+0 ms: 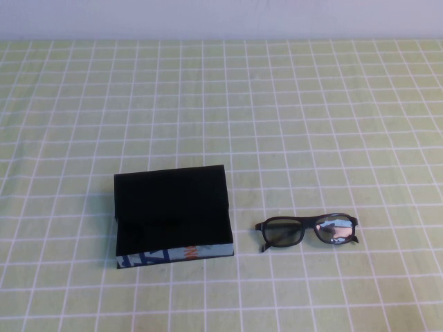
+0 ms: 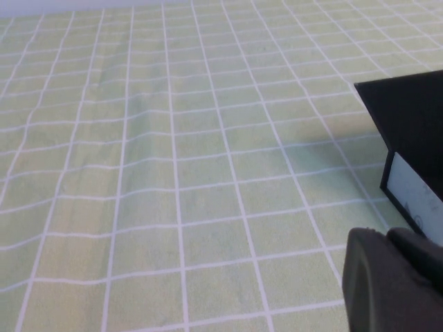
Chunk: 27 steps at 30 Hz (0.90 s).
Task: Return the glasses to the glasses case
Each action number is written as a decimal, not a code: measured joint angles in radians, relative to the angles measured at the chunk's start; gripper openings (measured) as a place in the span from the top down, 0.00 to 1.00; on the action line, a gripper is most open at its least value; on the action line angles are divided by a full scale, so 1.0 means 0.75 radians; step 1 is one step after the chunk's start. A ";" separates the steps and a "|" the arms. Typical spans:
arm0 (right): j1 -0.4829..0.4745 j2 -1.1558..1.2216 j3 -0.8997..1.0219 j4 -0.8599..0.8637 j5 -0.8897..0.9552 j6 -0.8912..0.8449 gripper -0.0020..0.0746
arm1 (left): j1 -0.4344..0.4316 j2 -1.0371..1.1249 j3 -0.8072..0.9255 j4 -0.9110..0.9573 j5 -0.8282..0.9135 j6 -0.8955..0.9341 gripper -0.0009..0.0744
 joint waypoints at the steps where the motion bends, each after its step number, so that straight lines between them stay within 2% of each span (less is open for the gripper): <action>1: 0.000 0.000 0.000 0.000 -0.025 0.000 1.00 | 0.000 0.000 0.000 0.000 -0.014 0.000 0.99; 4: 0.000 0.000 0.000 0.000 -0.152 0.000 1.00 | 0.000 0.000 0.000 0.000 -0.086 0.000 0.99; 13: 0.000 0.000 0.000 0.008 -0.847 0.000 1.00 | 0.000 0.000 0.000 -0.016 -0.481 0.000 0.99; 22: 0.000 0.000 0.000 0.025 -1.045 0.000 1.00 | 0.000 0.000 0.000 -0.005 -0.557 0.020 0.99; 24: 0.000 0.000 0.000 0.027 -1.153 0.000 1.00 | 0.000 0.000 0.003 -0.011 -0.657 -0.027 0.99; 27: 0.000 -0.002 -0.010 0.049 -1.363 0.003 1.00 | 0.000 0.000 0.003 -0.022 -0.944 -0.181 0.99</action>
